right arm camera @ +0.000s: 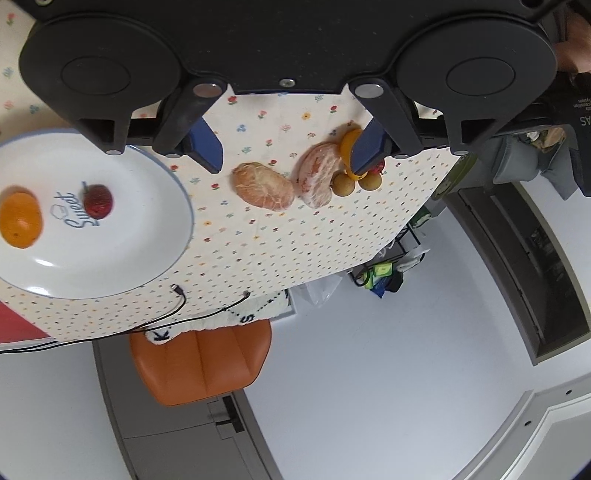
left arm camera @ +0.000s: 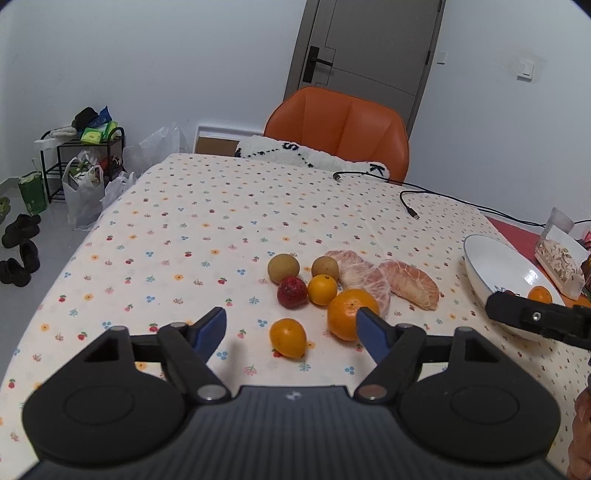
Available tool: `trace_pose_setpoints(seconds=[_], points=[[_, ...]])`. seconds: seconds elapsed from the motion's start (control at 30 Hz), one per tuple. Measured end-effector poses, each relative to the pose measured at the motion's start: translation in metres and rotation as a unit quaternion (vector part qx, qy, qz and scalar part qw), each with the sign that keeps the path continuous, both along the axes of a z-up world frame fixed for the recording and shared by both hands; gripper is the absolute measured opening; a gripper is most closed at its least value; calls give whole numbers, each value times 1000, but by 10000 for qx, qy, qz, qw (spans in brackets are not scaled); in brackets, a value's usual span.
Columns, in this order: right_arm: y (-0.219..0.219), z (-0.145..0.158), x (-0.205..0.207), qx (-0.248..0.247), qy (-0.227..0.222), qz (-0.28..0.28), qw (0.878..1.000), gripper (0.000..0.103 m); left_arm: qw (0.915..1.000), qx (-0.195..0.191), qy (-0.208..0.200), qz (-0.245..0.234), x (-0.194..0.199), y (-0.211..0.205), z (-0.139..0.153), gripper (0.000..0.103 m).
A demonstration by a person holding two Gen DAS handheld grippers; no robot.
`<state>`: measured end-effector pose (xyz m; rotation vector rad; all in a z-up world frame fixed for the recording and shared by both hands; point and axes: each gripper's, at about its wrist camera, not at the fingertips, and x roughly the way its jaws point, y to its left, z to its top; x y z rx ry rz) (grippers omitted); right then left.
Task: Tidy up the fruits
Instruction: 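Move both open grippers back to the remaining fruit pile, then grasp a small tangerine with the left gripper while the right gripper grasps a peeled pomelo segment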
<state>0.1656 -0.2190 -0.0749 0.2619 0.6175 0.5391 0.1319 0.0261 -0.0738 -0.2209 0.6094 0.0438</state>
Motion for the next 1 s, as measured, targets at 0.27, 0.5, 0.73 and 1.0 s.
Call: trace_pose_setpoints(seconds=[0.27,0.5,0.73,1.0], points=[[21,-6,18,-46,225,232,9995,63,9997,-152,193,31,8,7,-14,52],[42,-13,35,-164,389,302,9987,61,9996,-184,193,47,13,14,-17,22],[63,-17,47,-331,465,410,9975,55,9994,-299,145,79,18,22,-16,22],[81,-21,63,-582,619,520,9950,46,9988,-446,91,177,22,33,-18,22]])
